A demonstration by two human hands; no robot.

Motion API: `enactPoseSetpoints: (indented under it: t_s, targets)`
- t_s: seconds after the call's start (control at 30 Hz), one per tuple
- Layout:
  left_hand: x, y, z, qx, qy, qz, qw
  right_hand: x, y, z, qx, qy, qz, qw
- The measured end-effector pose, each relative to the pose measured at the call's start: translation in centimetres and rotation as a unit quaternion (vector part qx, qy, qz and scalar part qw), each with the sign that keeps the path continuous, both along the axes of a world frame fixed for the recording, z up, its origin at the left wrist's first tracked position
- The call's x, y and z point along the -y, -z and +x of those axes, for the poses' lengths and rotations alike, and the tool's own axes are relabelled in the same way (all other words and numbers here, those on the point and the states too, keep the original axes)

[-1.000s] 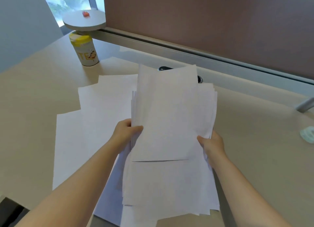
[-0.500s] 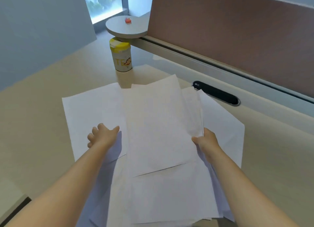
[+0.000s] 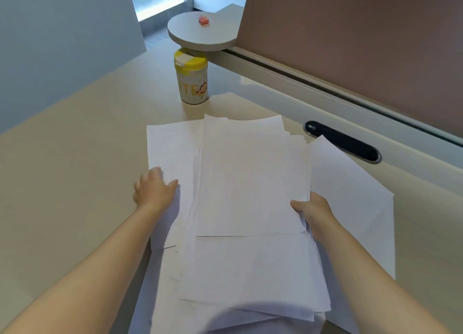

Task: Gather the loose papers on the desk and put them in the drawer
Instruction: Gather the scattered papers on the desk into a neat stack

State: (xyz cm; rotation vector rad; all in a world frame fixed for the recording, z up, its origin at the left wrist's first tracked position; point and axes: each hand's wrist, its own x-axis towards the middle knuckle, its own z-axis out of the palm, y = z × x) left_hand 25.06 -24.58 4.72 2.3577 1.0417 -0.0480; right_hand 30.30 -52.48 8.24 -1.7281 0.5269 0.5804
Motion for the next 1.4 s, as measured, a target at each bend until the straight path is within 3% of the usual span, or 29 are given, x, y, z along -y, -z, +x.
enactPoseSetpoints:
  t_s: [0.07,0.2,0.47,0.7,0.87,1.03,1.1,1.2,1.27,1.4]
  targets:
    - [-1.1,0.0,0.5,0.028,-0.060,-0.058,0.996,-0.5,-0.1,0.2,0.000,-0.002,0.007,1.000]
    - [-2.7,-0.2,1.6,0.136,-0.162,-0.209,0.955,-1.7,-0.2,0.7,0.007,-0.014,0.010,1.000]
    - [-5.9,-1.2,2.5,0.120,-0.085,-0.236,0.961,-3.2,-0.3,2.3,0.078,0.031,-0.039,0.996]
    - [-6.9,-1.0,2.7,0.008,0.014,-0.339,0.941,-5.2,-0.4,3.1,0.001,0.007,0.023,1.000]
    - [-7.8,-0.5,3.2,0.069,-0.081,-0.321,0.941,-6.3,0.3,3.2,-0.054,-0.034,0.027,0.998]
    - [-8.4,0.2,2.8,0.012,-0.049,-0.335,0.941,-7.2,0.6,3.4,-0.030,-0.047,0.031,0.998]
    - [-7.5,-0.1,3.0,0.048,-0.063,-0.332,0.940,-7.8,0.5,3.4,-0.038,-0.084,0.026,0.995]
    - [-6.3,-0.3,3.7,0.122,-0.124,-0.411,0.895,-9.2,0.4,3.1,-0.054,-0.127,0.028,0.990]
    - [-6.0,-1.3,3.6,0.126,-0.137,-0.436,0.881,-10.1,0.4,2.8,-0.048,-0.138,0.025,0.989]
    - [-6.9,-1.2,2.9,0.111,-0.072,-0.404,0.905,-11.2,0.7,2.2,-0.008,-0.092,0.038,0.995]
